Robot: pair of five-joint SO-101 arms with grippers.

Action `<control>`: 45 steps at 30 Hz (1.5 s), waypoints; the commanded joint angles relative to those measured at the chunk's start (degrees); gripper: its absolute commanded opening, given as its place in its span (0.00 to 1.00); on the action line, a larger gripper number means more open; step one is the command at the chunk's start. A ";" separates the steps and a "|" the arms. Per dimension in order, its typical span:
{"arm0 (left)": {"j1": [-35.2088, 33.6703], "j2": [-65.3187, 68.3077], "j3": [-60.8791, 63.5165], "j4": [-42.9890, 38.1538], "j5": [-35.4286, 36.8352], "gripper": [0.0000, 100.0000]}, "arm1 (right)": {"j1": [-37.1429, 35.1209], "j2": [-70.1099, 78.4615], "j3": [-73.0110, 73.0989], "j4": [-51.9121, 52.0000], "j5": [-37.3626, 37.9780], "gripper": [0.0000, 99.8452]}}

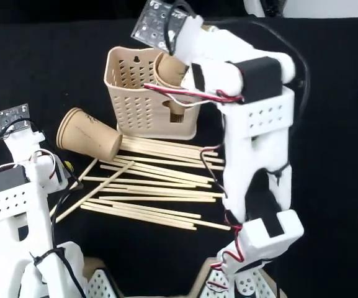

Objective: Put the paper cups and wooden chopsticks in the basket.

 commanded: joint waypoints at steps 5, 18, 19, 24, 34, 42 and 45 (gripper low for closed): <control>-0.48 -1.05 -2.42 -0.62 0.62 0.23 | -2.46 -0.04 -4.97 1.23 -7.12 0.23; -0.48 -1.05 -2.42 -0.62 0.62 0.23 | -7.47 -1.27 -16.31 1.85 -20.48 0.12; -0.48 -1.05 -2.42 -0.62 0.62 0.23 | -6.86 -2.59 -16.40 1.85 -22.33 0.07; -0.48 -1.05 -2.42 -0.62 0.62 0.23 | -6.51 -11.74 -9.80 1.85 -25.14 0.08; -0.48 -1.14 -5.41 -0.26 0.62 0.23 | -6.77 -38.37 26.77 1.67 -25.93 0.13; -0.40 -0.44 -17.27 4.48 -2.81 0.24 | -6.33 -61.41 62.64 0.00 -28.75 0.13; -0.75 -0.18 -22.55 7.12 -5.10 0.24 | -6.33 -70.46 76.97 -5.36 -28.84 0.13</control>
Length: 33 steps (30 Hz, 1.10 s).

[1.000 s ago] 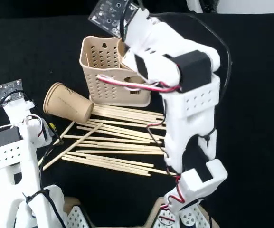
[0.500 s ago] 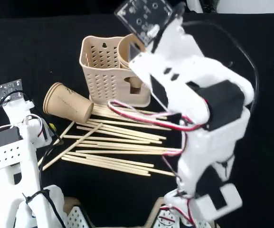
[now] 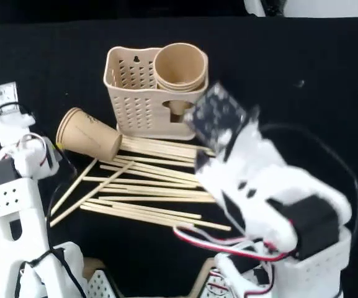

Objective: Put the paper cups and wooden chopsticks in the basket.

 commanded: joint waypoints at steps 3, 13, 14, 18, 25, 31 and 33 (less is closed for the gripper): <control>-0.84 3.08 -14.20 3.08 -6.59 0.24 | 1.49 -17.45 25.19 -11.69 0.35 0.14; 1.10 42.55 -44.70 14.33 -8.18 0.28 | 12.57 -29.76 57.71 -33.85 8.35 0.13; 1.54 46.15 -47.87 14.95 -8.35 0.28 | 12.40 -30.02 58.86 -34.37 7.12 0.13; 4.00 56.88 -59.38 18.55 -14.51 0.28 | 12.57 -31.43 59.38 -34.29 4.22 0.13; 6.46 64.79 -71.16 25.32 -28.57 0.28 | 12.40 -33.54 63.52 -34.64 3.87 0.13; 6.81 68.66 -70.29 25.32 -31.47 0.28 | 12.48 -35.03 65.36 -35.69 3.87 0.13; 6.46 69.45 -70.29 25.32 -31.47 0.28 | 12.48 -35.30 65.45 -35.69 3.87 0.13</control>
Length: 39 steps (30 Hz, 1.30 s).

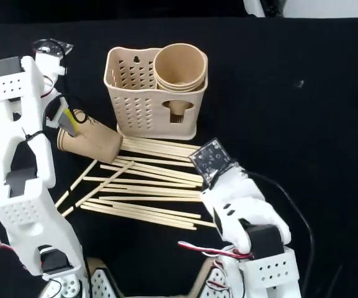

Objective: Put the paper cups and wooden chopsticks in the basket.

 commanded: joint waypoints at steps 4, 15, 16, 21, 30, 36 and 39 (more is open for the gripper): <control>0.40 1.32 -1.98 0.53 -0.88 0.20 | 1.23 -0.75 -0.22 -1.32 -0.53 0.13; -0.40 0.70 0.75 2.73 -2.02 0.03 | 1.23 -0.75 -0.22 -1.32 -0.53 0.14; -1.10 0.70 0.31 3.25 -2.02 0.03 | 1.23 -0.75 -0.22 -1.32 -0.53 0.14; -4.09 0.70 -1.36 4.57 -2.20 0.03 | 1.23 -0.75 -0.22 -1.32 -0.53 0.14; -5.14 0.70 -10.15 8.35 -1.93 0.08 | 1.23 -0.75 -0.13 -1.32 -0.53 0.14; -4.44 1.41 -10.77 7.74 11.43 0.26 | 1.23 -0.75 -0.13 -1.32 -0.53 0.14; -3.91 1.76 -9.01 7.56 23.21 0.23 | 1.23 -0.75 -0.13 -1.32 -0.53 0.14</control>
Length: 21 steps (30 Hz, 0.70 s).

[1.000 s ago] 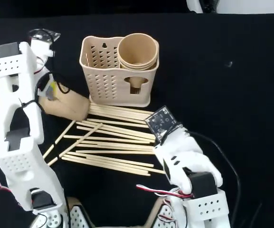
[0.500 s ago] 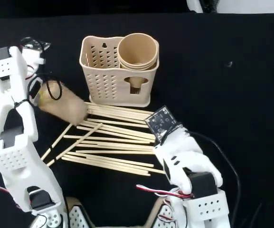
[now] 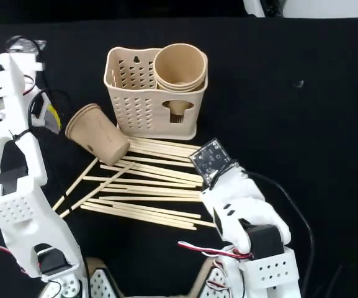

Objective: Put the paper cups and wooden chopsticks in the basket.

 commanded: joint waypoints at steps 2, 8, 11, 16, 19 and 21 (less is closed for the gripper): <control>1.45 -0.18 -0.13 -0.09 18.73 0.24 | 1.23 -0.75 -0.13 -1.32 -0.53 0.14; 1.36 0.26 -3.65 -2.37 32.18 0.24 | 1.23 -0.75 1.80 -3.08 -0.44 0.14; 2.86 0.79 -3.74 -3.16 35.69 0.24 | 1.23 -0.75 2.15 -3.60 -0.53 0.14; 6.29 3.96 0.13 -2.64 33.93 0.24 | 1.23 -0.75 2.15 -3.43 -0.53 0.14; 6.11 4.57 1.71 -2.64 31.12 0.24 | 1.23 -0.75 2.24 -3.43 -0.53 0.14; 5.14 4.04 2.24 -2.20 29.54 0.24 | 1.23 -0.75 2.33 -3.60 -0.53 0.14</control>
